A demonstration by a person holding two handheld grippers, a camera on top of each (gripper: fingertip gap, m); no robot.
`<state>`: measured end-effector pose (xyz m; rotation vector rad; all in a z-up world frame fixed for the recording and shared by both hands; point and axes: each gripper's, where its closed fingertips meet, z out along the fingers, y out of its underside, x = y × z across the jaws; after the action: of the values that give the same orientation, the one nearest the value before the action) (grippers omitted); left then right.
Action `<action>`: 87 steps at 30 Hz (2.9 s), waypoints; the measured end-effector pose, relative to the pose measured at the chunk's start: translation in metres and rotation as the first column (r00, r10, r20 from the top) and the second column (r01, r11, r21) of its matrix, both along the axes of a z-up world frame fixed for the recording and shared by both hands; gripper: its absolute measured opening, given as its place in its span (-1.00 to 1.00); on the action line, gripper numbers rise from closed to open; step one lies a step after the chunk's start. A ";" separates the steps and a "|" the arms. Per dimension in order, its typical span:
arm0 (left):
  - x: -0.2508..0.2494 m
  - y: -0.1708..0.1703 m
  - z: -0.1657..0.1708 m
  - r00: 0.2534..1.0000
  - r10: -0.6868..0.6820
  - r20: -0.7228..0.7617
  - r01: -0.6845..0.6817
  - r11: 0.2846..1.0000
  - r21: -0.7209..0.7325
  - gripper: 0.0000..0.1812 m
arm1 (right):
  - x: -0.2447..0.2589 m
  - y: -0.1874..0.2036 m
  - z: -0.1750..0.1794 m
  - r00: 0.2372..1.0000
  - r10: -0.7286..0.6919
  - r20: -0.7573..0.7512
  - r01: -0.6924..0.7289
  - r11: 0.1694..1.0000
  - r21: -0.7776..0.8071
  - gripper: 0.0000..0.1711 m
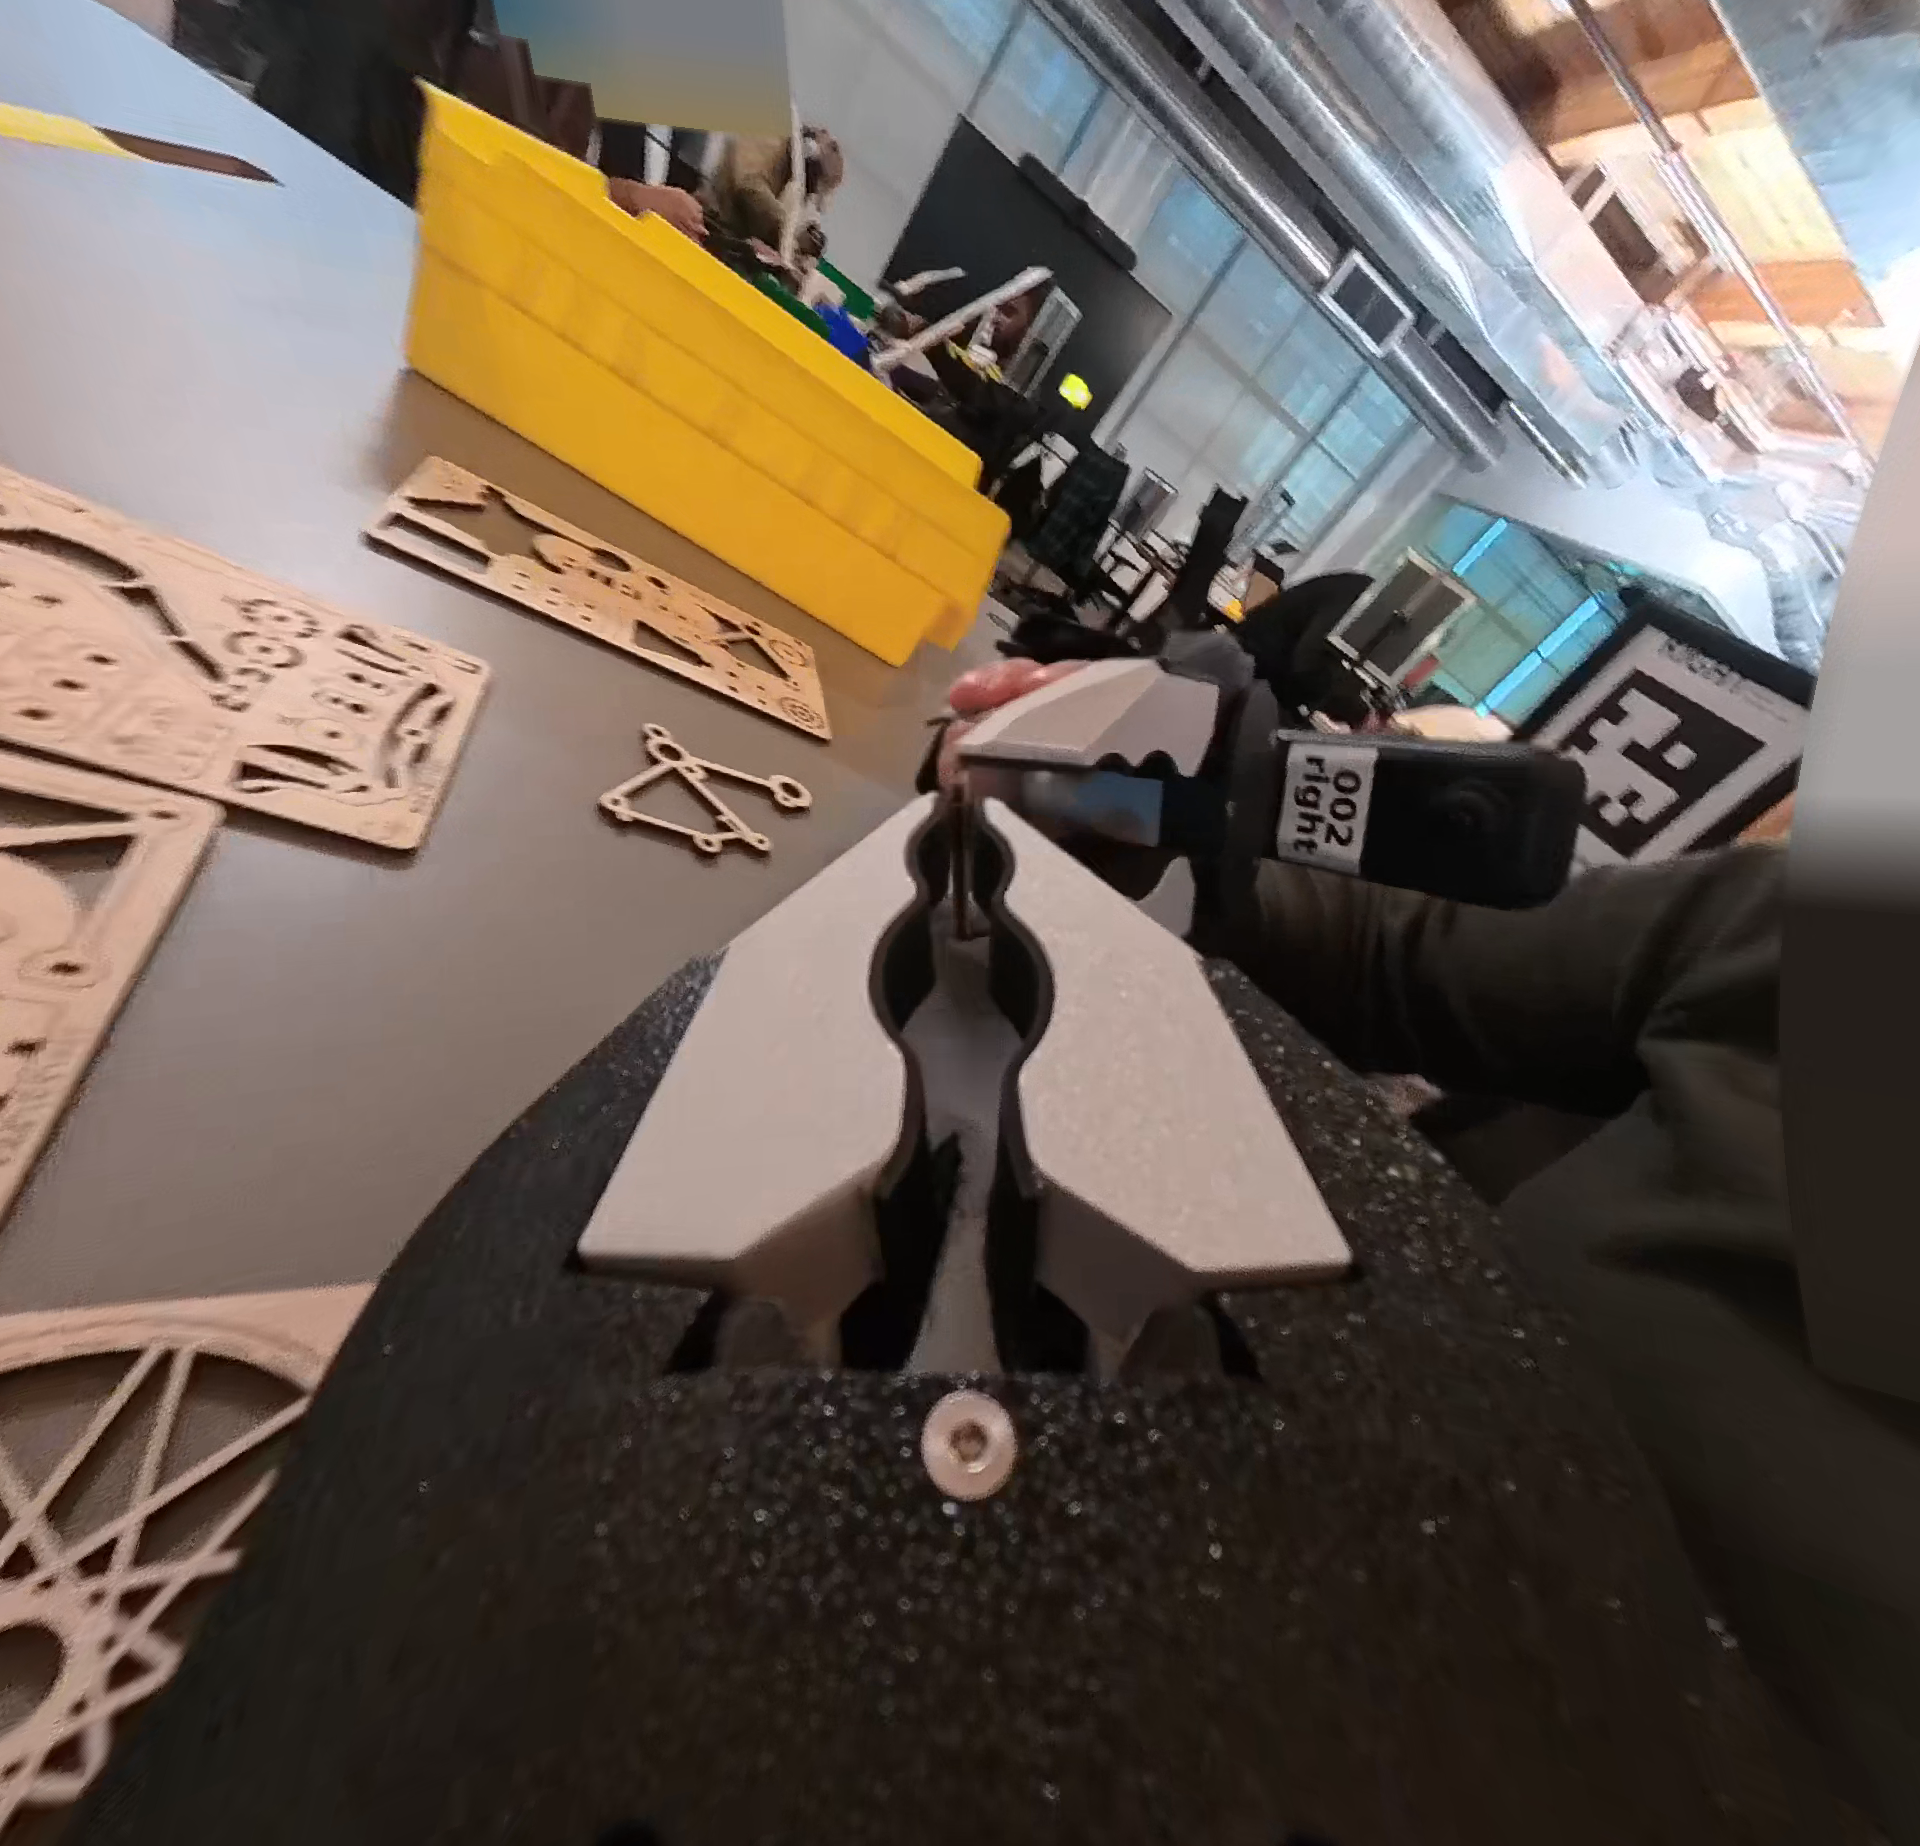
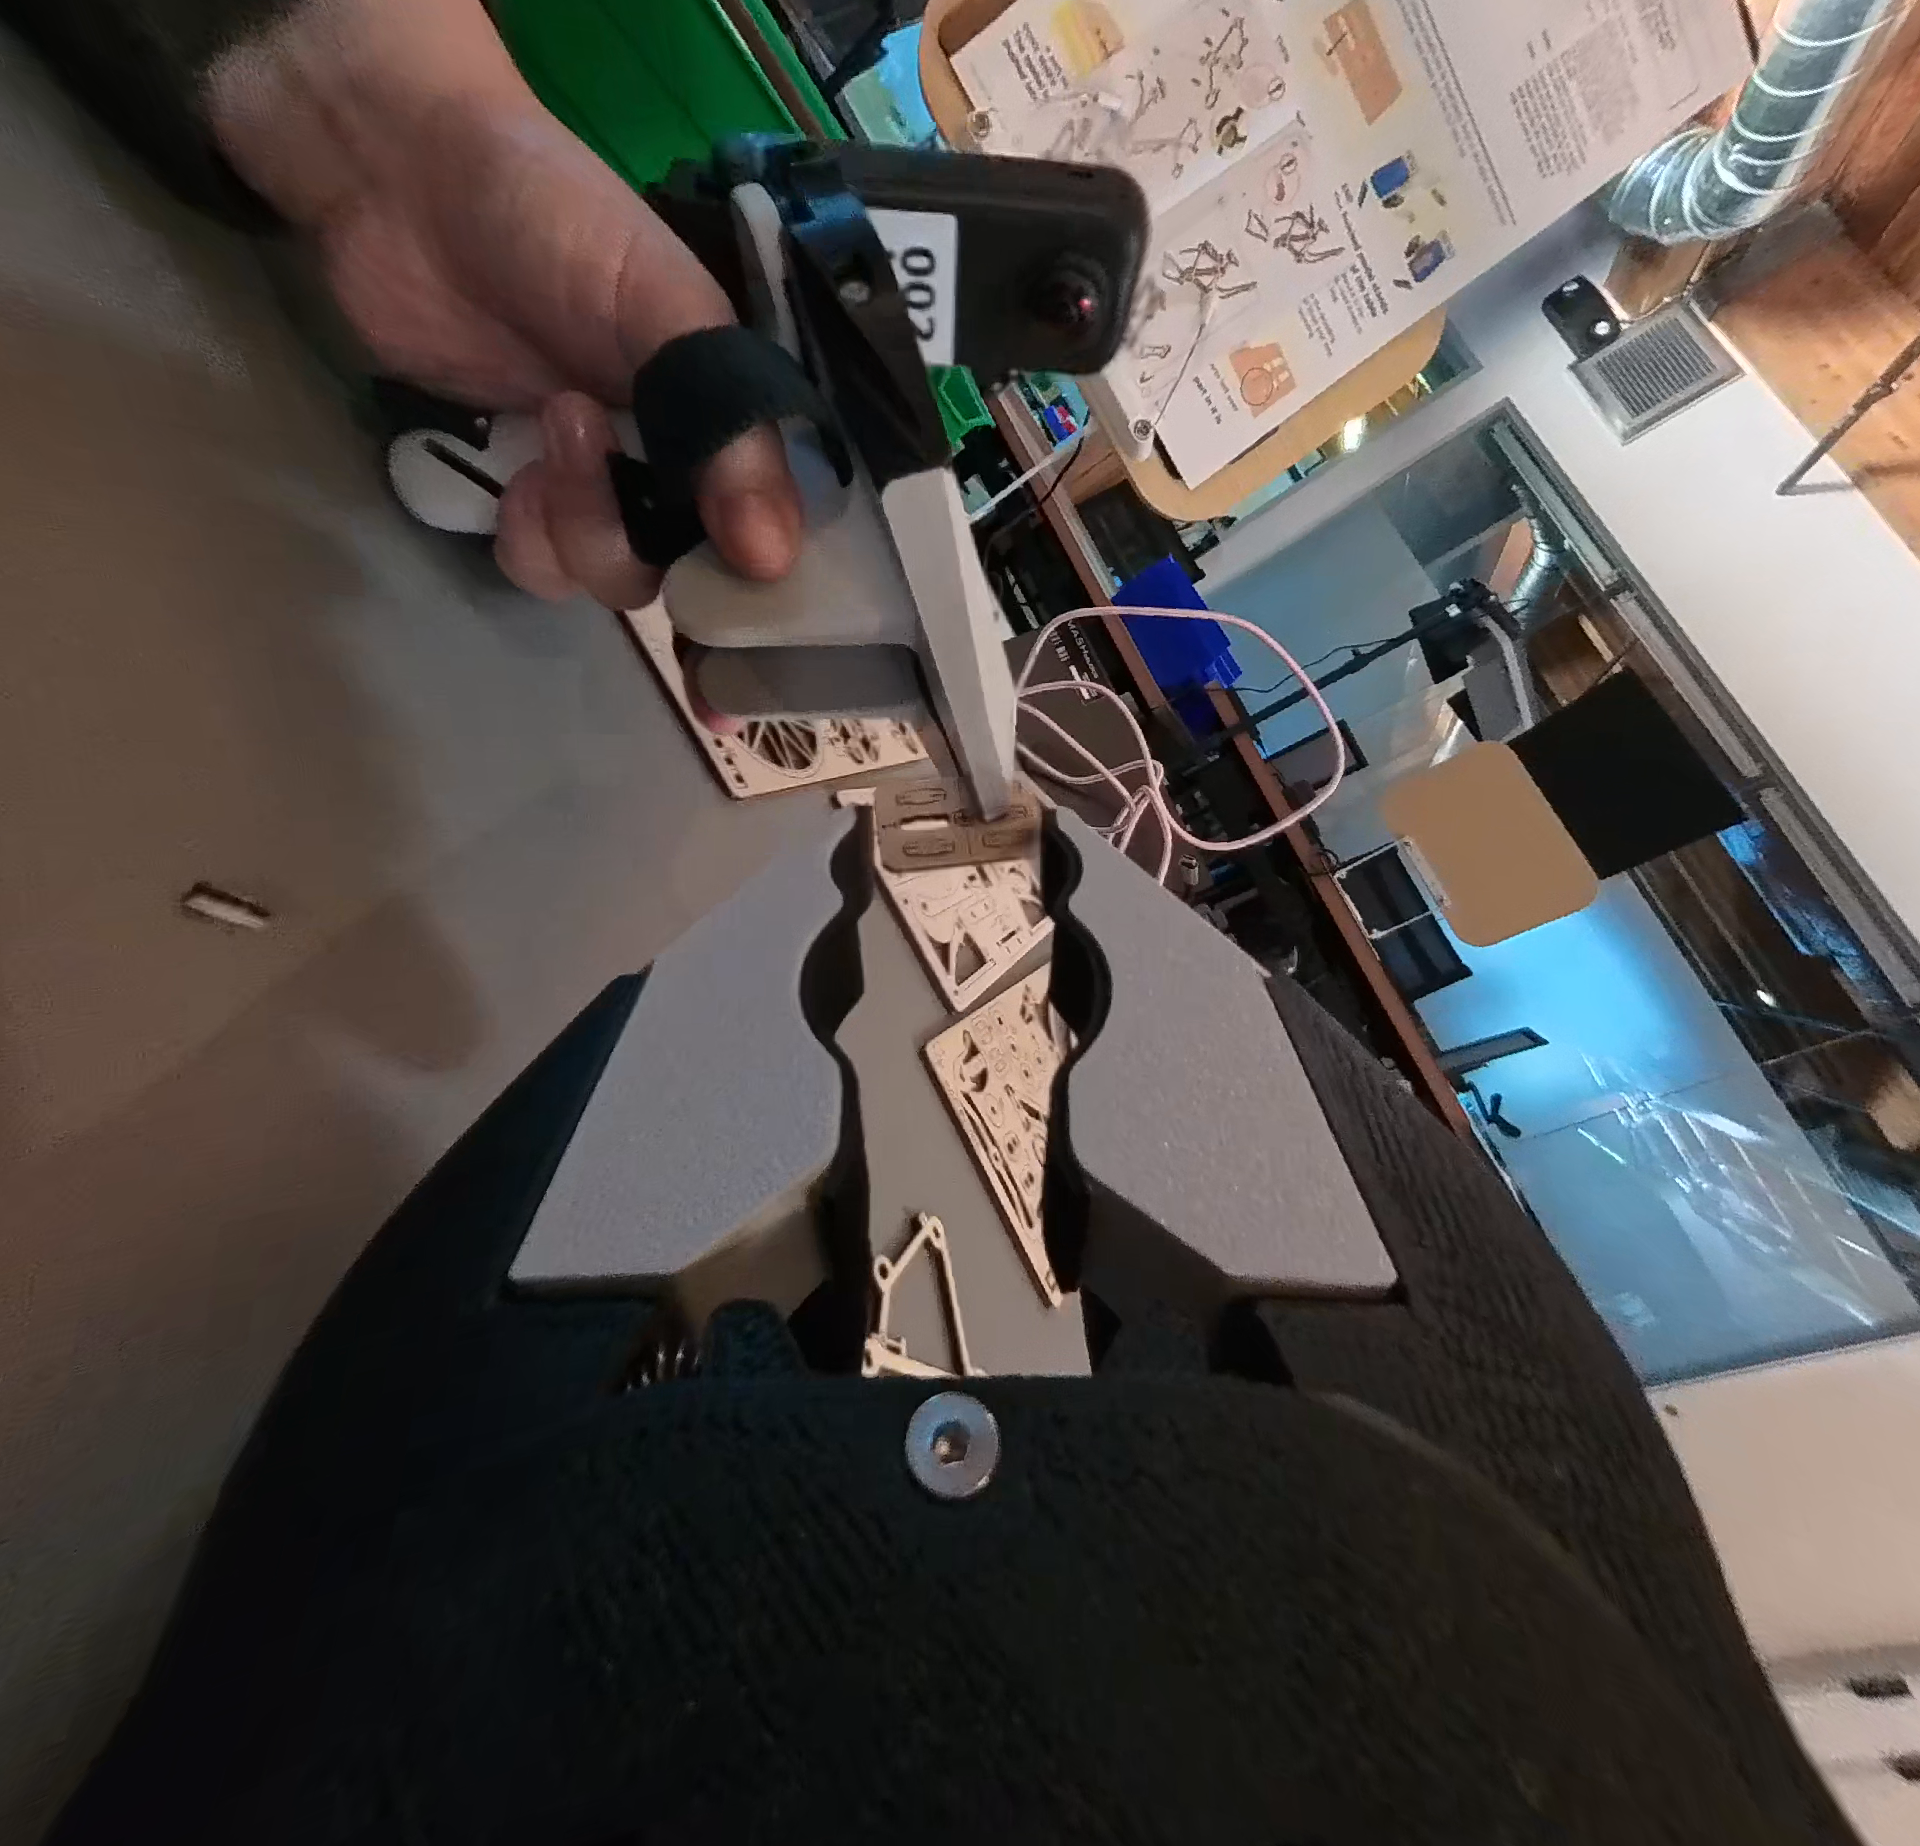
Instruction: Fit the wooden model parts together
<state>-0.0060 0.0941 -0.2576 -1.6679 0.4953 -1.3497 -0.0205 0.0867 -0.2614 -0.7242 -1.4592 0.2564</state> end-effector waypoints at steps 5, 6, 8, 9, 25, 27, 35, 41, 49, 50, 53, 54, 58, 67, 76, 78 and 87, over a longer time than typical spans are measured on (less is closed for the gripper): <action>-0.017 0.017 -0.008 0.994 0.113 -0.007 -0.113 0.991 -0.077 -1.00 | -0.001 0.006 -0.005 0.999 -0.044 0.020 0.043 0.999 0.012 -0.63; -0.018 0.018 -0.010 0.993 0.119 -0.012 -0.119 0.989 -0.093 -0.99 | -0.002 0.006 -0.007 0.998 -0.049 0.030 0.049 0.999 0.020 -0.63; -0.018 0.018 -0.013 0.993 0.118 -0.025 -0.120 0.987 -0.108 -0.99 | -0.005 0.005 -0.010 0.998 -0.050 0.044 0.049 0.998 0.026 -0.62; -0.017 0.018 -0.014 0.993 0.115 -0.027 -0.118 0.986 -0.115 -0.99 | -0.006 0.003 -0.011 0.998 -0.045 0.051 0.044 0.999 0.019 -0.62; -0.015 0.016 -0.016 0.997 0.079 -0.008 -0.079 0.984 -0.157 -0.99 | -0.011 0.010 -0.024 0.988 -0.113 0.107 0.109 0.993 0.036 -0.81; -0.014 0.015 -0.017 0.997 0.070 -0.019 -0.072 0.985 -0.156 -0.99 | -0.011 0.009 -0.024 0.988 -0.109 0.108 0.106 0.994 0.031 -0.80; -0.016 0.016 -0.016 0.996 0.090 -0.014 -0.091 0.986 -0.142 -0.99 | -0.014 0.002 -0.031 0.987 -0.077 0.141 0.079 0.997 -0.007 -1.00; -0.016 0.016 -0.017 0.996 0.090 -0.019 -0.091 0.985 -0.147 -0.99 | -0.011 0.007 -0.021 0.991 -0.102 0.088 0.105 0.994 -0.025 -0.83; -0.015 0.015 -0.016 0.997 0.079 -0.023 -0.082 0.986 -0.144 -0.99 | -0.011 0.009 -0.022 0.992 -0.095 0.087 0.102 0.991 -0.088 -0.83; -0.014 0.015 -0.016 0.997 0.077 -0.024 -0.079 0.987 -0.141 -0.99 | -0.010 0.008 -0.022 0.992 -0.090 0.086 0.098 0.990 -0.100 -0.84; -0.014 0.015 -0.018 0.997 0.074 -0.032 -0.078 0.986 -0.148 -0.99 | -0.010 0.009 -0.024 0.991 -0.093 0.099 0.103 0.989 -0.102 -0.84; -0.014 0.015 -0.018 0.997 0.073 -0.034 -0.077 0.985 -0.152 -0.99 | -0.010 0.009 -0.025 0.989 -0.099 0.108 0.108 0.991 -0.082 -0.84; -0.013 0.015 -0.019 0.997 0.069 -0.037 -0.074 0.984 -0.160 -0.99 | -0.010 0.009 -0.027 0.983 -0.125 0.134 0.127 0.992 -0.009 -0.87; -0.014 0.015 -0.017 0.997 0.071 -0.020 -0.074 0.985 -0.159 -0.99 | -0.010 0.007 -0.024 0.981 -0.140 0.132 0.136 0.990 0.040 -0.89; -0.019 0.017 -0.008 0.994 0.099 0.035 -0.094 0.988 -0.123 -0.99 | -0.007 0.007 -0.001 0.996 -0.073 -0.052 0.054 0.952 -0.300 -0.82; -0.020 0.015 0.001 0.993 0.088 0.084 -0.081 0.993 -0.086 -1.00 | -0.007 0.012 -0.001 0.995 -0.064 -0.074 0.019 0.868 -0.496 -0.74; -0.014 0.001 0.022 0.990 0.026 0.137 -0.038 0.995 0.087 -0.99 | -0.003 0.001 0.012 0.978 0.040 -0.207 -0.189 0.601 -0.777 -0.94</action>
<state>-0.0197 0.0953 -0.2355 -1.4943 0.4408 -1.3867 -0.0237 0.0882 -0.2491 -1.2912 -1.1844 1.1068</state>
